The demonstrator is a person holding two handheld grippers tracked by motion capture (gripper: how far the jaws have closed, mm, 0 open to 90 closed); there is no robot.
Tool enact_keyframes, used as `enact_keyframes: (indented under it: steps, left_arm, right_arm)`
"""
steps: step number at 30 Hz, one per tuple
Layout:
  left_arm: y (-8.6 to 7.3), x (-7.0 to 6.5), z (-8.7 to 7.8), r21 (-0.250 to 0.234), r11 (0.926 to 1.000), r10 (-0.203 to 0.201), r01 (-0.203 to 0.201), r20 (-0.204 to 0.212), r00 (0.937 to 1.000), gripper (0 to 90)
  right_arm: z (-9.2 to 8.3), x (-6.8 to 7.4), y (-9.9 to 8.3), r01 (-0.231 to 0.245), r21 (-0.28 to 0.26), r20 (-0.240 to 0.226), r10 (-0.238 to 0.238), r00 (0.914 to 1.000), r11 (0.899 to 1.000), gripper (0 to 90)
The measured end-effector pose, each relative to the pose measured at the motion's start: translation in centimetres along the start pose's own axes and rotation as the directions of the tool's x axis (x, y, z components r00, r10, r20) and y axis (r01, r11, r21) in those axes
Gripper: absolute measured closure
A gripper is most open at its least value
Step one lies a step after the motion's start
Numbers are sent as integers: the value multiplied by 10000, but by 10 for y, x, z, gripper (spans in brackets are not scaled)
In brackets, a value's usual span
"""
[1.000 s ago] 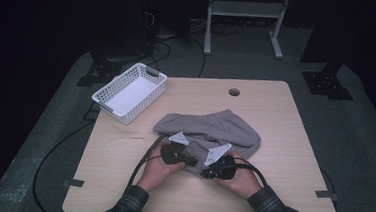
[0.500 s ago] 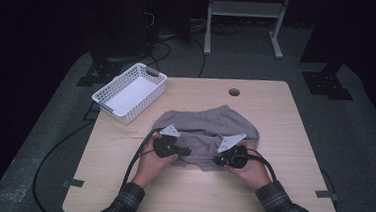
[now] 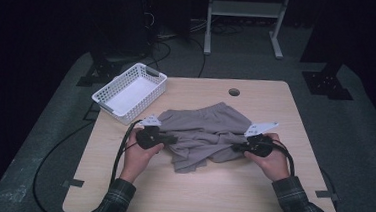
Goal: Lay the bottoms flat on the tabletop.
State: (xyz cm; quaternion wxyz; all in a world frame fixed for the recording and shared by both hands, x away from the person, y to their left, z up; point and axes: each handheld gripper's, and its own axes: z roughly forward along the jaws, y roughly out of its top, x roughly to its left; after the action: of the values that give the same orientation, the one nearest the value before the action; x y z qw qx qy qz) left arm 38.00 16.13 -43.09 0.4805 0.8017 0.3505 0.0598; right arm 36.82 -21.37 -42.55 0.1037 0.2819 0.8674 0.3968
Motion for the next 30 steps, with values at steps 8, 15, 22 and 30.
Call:
enact_keyframes:
  steps: [8, 15, 22, 30]
  left_arm:
    - [8, 6, -23, -752, 9971, -152, 140, -147, 9998, 891]
    - [10, 14, -42, -1233, 9918, -381, 336, -338, 9987, 891]
    - [7, 24, -56, -1447, 9877, -678, 596, -519, 9963, 890]
    - [0, 39, -69, -1566, 9831, -1098, 950, -882, 9900, 890]
  right_arm:
    - [-29, -17, -1, -505, -1103, 125, 521, 9986, 9926, 895]
    - [-58, -32, -6, -801, -1997, 330, 884, 9955, 9766, 895]
    - [-80, -51, -20, -1379, -2531, 563, 1569, 9860, 9576, 895]
    - [-92, -70, -39, -2017, -2766, 862, 2333, 9686, 9396, 894]
